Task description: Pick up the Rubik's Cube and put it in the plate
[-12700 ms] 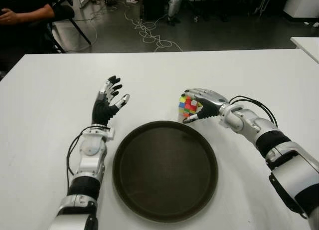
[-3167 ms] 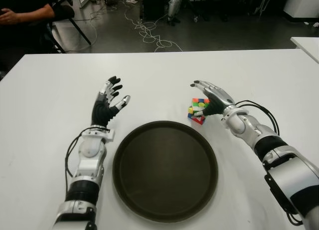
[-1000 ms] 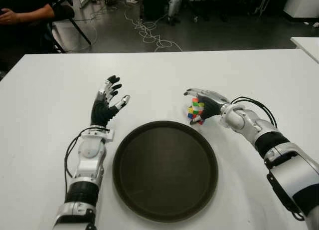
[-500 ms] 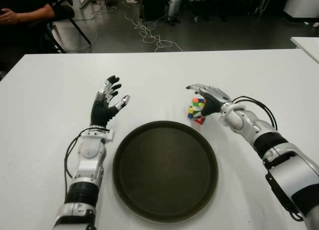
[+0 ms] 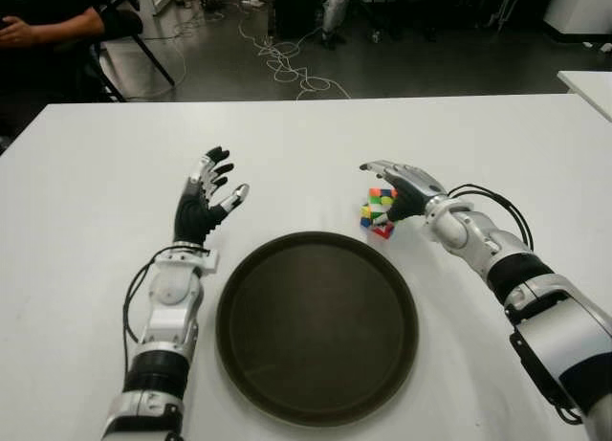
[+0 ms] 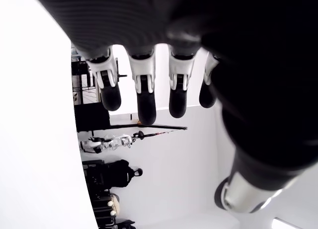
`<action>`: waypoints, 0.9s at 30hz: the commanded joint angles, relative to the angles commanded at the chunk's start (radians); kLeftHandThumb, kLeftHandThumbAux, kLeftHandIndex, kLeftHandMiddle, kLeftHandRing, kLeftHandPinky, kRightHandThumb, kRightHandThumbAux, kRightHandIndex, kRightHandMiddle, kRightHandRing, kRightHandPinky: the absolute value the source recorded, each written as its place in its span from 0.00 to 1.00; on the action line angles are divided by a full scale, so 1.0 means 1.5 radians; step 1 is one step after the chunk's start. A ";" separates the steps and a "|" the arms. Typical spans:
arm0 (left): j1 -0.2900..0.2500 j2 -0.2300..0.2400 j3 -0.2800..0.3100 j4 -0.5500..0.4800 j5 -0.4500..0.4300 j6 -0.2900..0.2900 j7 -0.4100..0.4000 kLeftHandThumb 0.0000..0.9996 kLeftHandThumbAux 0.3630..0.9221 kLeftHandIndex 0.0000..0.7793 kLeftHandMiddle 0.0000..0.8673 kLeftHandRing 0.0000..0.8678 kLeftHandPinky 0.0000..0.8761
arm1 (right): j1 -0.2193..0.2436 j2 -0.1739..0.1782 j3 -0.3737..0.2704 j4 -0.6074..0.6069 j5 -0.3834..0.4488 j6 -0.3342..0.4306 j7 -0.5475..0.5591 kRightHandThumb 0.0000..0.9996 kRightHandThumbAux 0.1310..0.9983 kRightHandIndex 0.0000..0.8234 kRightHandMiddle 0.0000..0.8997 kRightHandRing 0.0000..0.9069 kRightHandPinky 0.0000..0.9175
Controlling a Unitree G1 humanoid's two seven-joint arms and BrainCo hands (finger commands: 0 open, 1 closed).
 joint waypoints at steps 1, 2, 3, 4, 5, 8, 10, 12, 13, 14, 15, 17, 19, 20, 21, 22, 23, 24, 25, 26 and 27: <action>0.000 0.000 0.000 -0.001 0.000 0.001 0.000 0.04 0.70 0.09 0.16 0.14 0.13 | 0.000 -0.002 0.001 -0.001 -0.001 0.000 0.002 0.00 0.79 0.14 0.18 0.21 0.22; 0.001 0.000 0.000 -0.002 0.000 0.002 0.000 0.04 0.70 0.09 0.16 0.15 0.13 | 0.000 -0.004 0.002 -0.002 -0.002 0.000 0.003 0.00 0.79 0.14 0.18 0.21 0.22; 0.001 0.000 0.000 -0.003 0.000 0.001 0.000 0.04 0.70 0.09 0.16 0.15 0.13 | 0.000 -0.006 0.002 -0.003 -0.003 -0.001 0.004 0.00 0.78 0.14 0.18 0.21 0.22; 0.001 -0.001 -0.001 -0.004 0.001 0.001 0.001 0.04 0.70 0.09 0.16 0.15 0.13 | 0.000 -0.007 0.002 -0.004 -0.003 -0.002 0.005 0.00 0.78 0.13 0.18 0.21 0.22; 0.002 -0.001 -0.001 -0.004 0.002 0.000 0.001 0.04 0.70 0.09 0.17 0.16 0.13 | 0.000 -0.007 0.002 -0.005 -0.003 -0.003 0.006 0.00 0.78 0.13 0.18 0.21 0.22; 0.002 -0.001 -0.001 -0.003 0.004 -0.003 0.004 0.05 0.69 0.10 0.18 0.16 0.13 | 0.000 -0.011 0.001 -0.009 -0.001 -0.002 0.011 0.00 0.76 0.13 0.18 0.21 0.22; 0.002 -0.001 -0.001 -0.002 0.005 -0.004 0.005 0.05 0.68 0.10 0.18 0.16 0.12 | 0.000 -0.012 0.001 -0.011 -0.001 -0.001 0.014 0.00 0.76 0.12 0.18 0.21 0.22; 0.001 -0.001 0.000 0.000 0.003 -0.005 0.003 0.06 0.68 0.10 0.18 0.16 0.12 | 0.000 -0.012 0.002 -0.011 -0.001 0.000 0.015 0.00 0.76 0.12 0.18 0.21 0.22; 0.000 -0.001 0.000 0.001 0.002 -0.006 0.002 0.06 0.68 0.10 0.18 0.16 0.11 | 0.000 -0.012 0.002 -0.011 -0.001 0.001 0.017 0.00 0.76 0.12 0.18 0.21 0.22; 0.000 -0.001 0.000 0.001 0.002 -0.006 0.001 0.06 0.68 0.10 0.18 0.16 0.11 | -0.001 -0.012 0.003 -0.012 -0.002 0.001 0.018 0.00 0.77 0.13 0.18 0.21 0.22; 0.000 -0.002 0.000 0.000 0.001 -0.005 0.000 0.06 0.68 0.10 0.18 0.15 0.11 | -0.001 -0.013 0.004 -0.013 -0.003 0.001 0.019 0.00 0.77 0.13 0.19 0.22 0.23; 0.001 -0.002 0.000 -0.002 -0.001 -0.003 -0.002 0.06 0.68 0.10 0.18 0.15 0.11 | -0.001 -0.016 0.006 -0.015 -0.006 0.001 0.019 0.00 0.77 0.13 0.19 0.22 0.23; 0.001 -0.002 -0.001 -0.003 -0.001 -0.002 -0.003 0.06 0.69 0.10 0.17 0.15 0.12 | 0.000 -0.019 0.009 -0.018 -0.010 0.000 0.018 0.00 0.77 0.12 0.19 0.23 0.24; 0.001 -0.001 -0.001 -0.004 0.001 -0.001 -0.002 0.05 0.69 0.09 0.17 0.15 0.12 | 0.000 -0.022 0.014 -0.020 -0.015 -0.001 0.020 0.00 0.77 0.12 0.19 0.23 0.24; 0.002 0.000 -0.002 -0.005 0.003 0.000 -0.001 0.05 0.70 0.09 0.17 0.15 0.12 | 0.000 -0.025 0.017 -0.022 -0.019 -0.002 0.022 0.00 0.76 0.12 0.18 0.22 0.22; 0.002 0.000 -0.002 -0.006 0.004 0.000 0.000 0.05 0.70 0.09 0.17 0.15 0.13 | 0.000 -0.028 0.022 -0.025 -0.024 -0.003 0.025 0.00 0.76 0.11 0.18 0.22 0.22; 0.002 0.000 -0.003 -0.006 0.005 0.000 0.001 0.05 0.70 0.09 0.17 0.15 0.13 | 0.001 -0.030 0.024 -0.027 -0.027 -0.004 0.026 0.00 0.76 0.11 0.17 0.21 0.21; 0.002 0.000 -0.003 -0.007 0.006 0.001 0.002 0.05 0.70 0.09 0.17 0.15 0.13 | 0.002 -0.033 0.027 -0.031 -0.030 -0.005 0.029 0.00 0.76 0.11 0.17 0.21 0.21; 0.003 0.000 -0.003 -0.008 0.006 0.001 0.002 0.04 0.70 0.09 0.17 0.15 0.13 | 0.002 -0.035 0.029 -0.035 -0.032 -0.005 0.031 0.00 0.76 0.11 0.16 0.20 0.21; 0.003 0.000 -0.003 -0.009 0.006 0.002 0.002 0.04 0.70 0.09 0.17 0.15 0.13 | 0.003 -0.036 0.030 -0.037 -0.033 -0.005 0.033 0.00 0.75 0.10 0.16 0.20 0.21; 0.003 0.001 -0.003 -0.009 0.006 0.002 0.003 0.04 0.70 0.09 0.17 0.15 0.13 | 0.004 -0.039 0.031 -0.041 -0.034 -0.006 0.035 0.00 0.75 0.10 0.16 0.20 0.21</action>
